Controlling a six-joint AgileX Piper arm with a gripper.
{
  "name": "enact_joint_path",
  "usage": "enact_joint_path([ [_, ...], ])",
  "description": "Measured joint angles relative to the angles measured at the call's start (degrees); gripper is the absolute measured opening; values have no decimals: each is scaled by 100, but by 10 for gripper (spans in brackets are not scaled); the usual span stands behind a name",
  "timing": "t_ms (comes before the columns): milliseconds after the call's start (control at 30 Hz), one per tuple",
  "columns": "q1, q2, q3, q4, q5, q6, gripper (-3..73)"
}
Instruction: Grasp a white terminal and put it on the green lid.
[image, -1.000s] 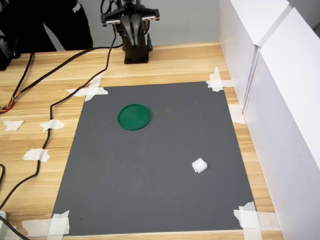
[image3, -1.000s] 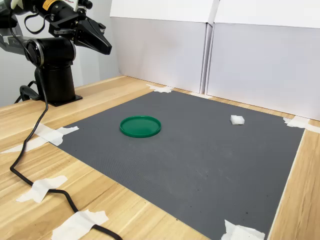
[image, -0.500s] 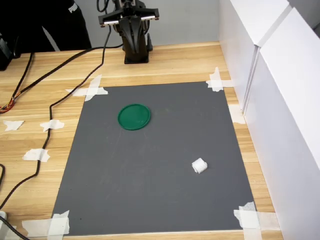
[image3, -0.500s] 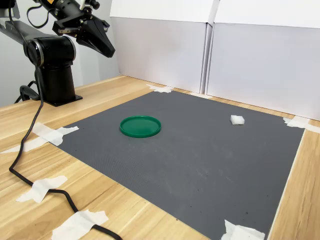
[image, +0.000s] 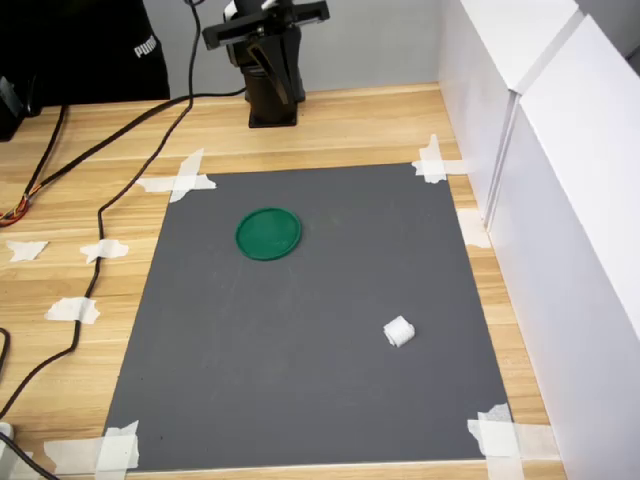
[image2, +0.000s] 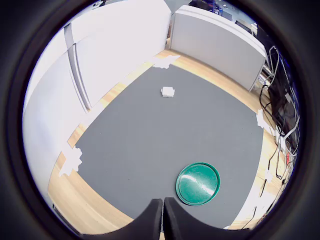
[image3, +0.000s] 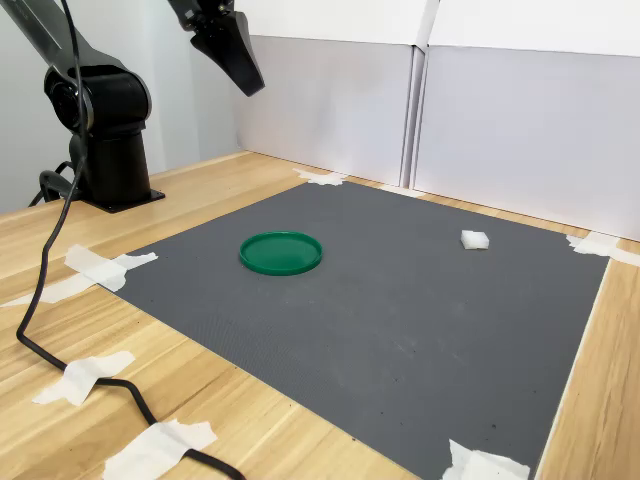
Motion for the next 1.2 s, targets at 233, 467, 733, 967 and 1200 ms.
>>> enact_joint_path([
  [233,5,1171,-1078,-19,326,-411,2],
  [467,5,2048,-1955,-13,763,-1201,253],
  [733,5,2917,-2819,23,798,-1636,648],
  [967,197,3428,-3564,438,860,-1924,714],
  [1200,819,3969,-4088,280,894,-1339,715],
])
